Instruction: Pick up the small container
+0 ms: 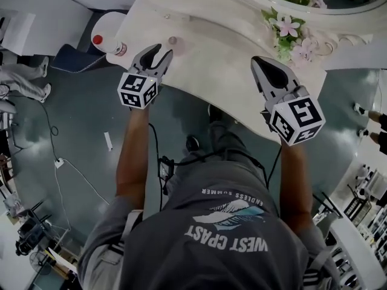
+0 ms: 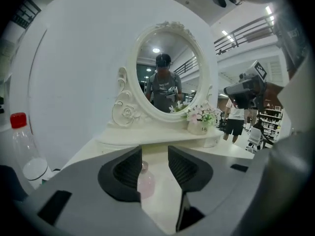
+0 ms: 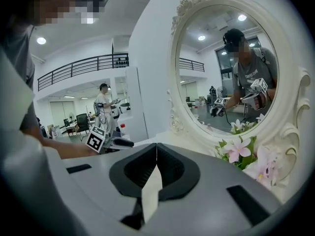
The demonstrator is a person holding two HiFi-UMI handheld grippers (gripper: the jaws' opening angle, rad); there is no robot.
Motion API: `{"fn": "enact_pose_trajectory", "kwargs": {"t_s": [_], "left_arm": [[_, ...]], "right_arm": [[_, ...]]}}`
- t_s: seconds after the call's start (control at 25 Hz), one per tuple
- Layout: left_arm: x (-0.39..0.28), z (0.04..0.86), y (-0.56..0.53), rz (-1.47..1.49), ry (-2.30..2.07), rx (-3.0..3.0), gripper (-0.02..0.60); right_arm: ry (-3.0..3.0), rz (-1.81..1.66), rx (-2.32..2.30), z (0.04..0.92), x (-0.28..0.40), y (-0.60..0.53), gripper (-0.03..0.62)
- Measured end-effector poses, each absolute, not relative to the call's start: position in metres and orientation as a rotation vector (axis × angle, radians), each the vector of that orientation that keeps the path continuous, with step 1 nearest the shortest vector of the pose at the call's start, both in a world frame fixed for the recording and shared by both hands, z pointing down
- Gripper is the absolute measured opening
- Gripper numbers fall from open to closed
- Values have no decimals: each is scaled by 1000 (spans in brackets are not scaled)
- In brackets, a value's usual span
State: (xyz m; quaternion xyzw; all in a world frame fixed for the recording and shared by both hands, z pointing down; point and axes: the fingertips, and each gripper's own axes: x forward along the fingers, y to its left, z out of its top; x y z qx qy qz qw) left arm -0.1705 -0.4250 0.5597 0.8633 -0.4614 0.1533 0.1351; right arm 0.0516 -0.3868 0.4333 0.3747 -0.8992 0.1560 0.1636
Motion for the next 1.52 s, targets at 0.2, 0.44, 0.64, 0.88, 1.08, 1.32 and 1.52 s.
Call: {"fn": "enact_pose_trajectory", "kwargs": {"t_s": [0.2, 0.44, 0.64, 0.88, 1.08, 1.32, 1.52], "left_arm": [[-163, 590, -445, 474, -1333, 2493, 253], [-157, 623, -463, 488, -1358, 2458, 290], [-156, 645, -478, 517, -1400, 2425, 290], [-164, 656, -493, 556, -1507, 2392, 239], [-158, 658, -495, 586, -1529, 2412, 143], [-152, 640, -484, 633, -1506, 2456, 140], [-148, 601, -466, 639, -1503, 2541, 140]], "right_arm": [[-2537, 476, 1075, 449, 60, -392, 26], [-2505, 506, 1079, 462, 67, -399, 26], [-2491, 524, 1074, 472, 67, -406, 26], [-2485, 540, 1066, 478, 65, -408, 26], [-2486, 539, 1067, 477, 65, -408, 26], [-2503, 530, 1060, 471, 61, -403, 26], [-2535, 518, 1052, 462, 52, -397, 26]]}}
